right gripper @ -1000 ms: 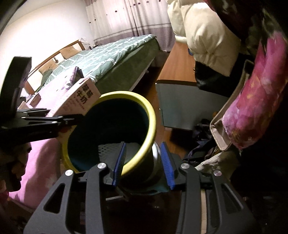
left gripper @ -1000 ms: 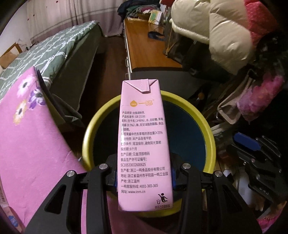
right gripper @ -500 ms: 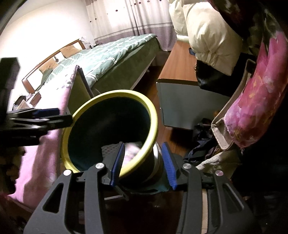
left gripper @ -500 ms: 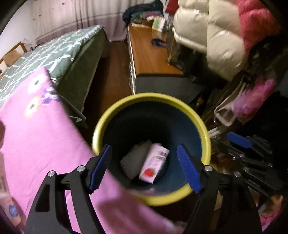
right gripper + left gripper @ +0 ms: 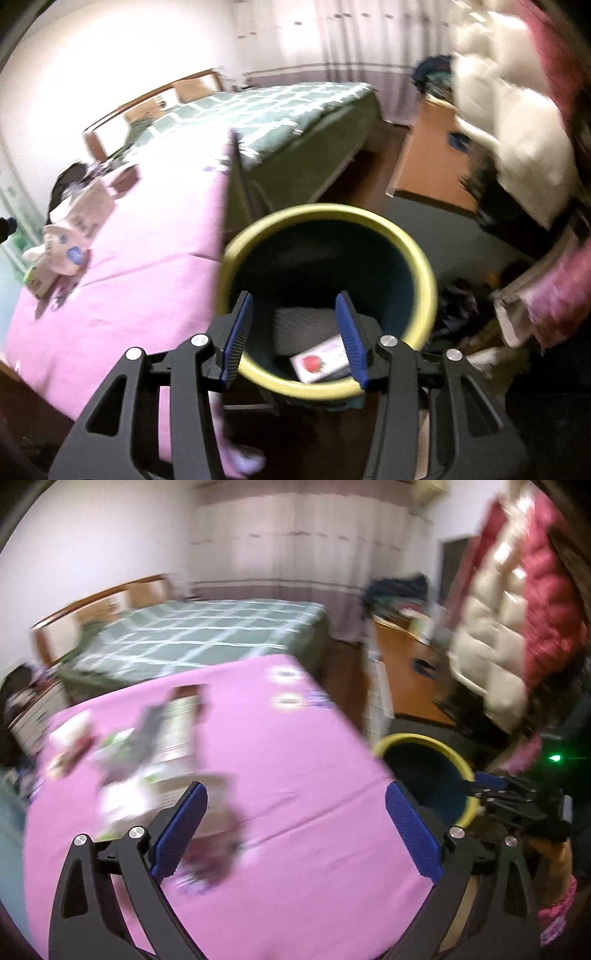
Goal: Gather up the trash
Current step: 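Move both grippers back toward the remaining trash on the table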
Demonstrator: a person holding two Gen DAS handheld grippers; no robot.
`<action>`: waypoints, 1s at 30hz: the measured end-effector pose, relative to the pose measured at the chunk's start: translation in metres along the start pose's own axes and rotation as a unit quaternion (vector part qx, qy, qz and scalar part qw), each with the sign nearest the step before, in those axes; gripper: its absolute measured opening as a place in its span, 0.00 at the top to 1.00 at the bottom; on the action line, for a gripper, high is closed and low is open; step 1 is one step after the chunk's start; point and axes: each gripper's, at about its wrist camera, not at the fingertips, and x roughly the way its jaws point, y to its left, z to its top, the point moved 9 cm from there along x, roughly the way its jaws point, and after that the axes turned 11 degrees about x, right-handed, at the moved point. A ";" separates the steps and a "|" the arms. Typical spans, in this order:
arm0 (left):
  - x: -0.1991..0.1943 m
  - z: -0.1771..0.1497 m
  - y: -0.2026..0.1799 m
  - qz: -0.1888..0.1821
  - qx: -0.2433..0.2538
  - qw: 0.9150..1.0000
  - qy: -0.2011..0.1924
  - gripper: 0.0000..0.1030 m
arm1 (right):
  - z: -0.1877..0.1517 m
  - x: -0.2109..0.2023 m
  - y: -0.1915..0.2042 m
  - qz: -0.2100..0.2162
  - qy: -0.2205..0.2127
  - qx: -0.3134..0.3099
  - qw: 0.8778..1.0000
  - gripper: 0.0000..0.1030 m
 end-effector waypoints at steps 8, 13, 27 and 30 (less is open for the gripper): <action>-0.071 -0.073 0.132 0.122 -0.103 0.987 -0.010 0.07 | 0.003 0.003 0.137 0.074 0.004 -0.105 0.992 0.56; -0.109 -0.105 0.178 0.169 -0.130 0.977 -0.022 0.05 | -0.008 0.000 0.233 0.140 0.006 -0.162 0.977 0.56; -0.116 -0.145 0.203 0.171 -0.166 0.971 -0.009 0.05 | -0.043 0.027 0.396 0.211 0.043 -0.261 0.941 0.56; -0.113 -0.147 0.201 0.168 -0.164 0.972 -0.008 0.05 | -0.050 0.043 0.409 0.205 0.059 -0.268 0.940 0.56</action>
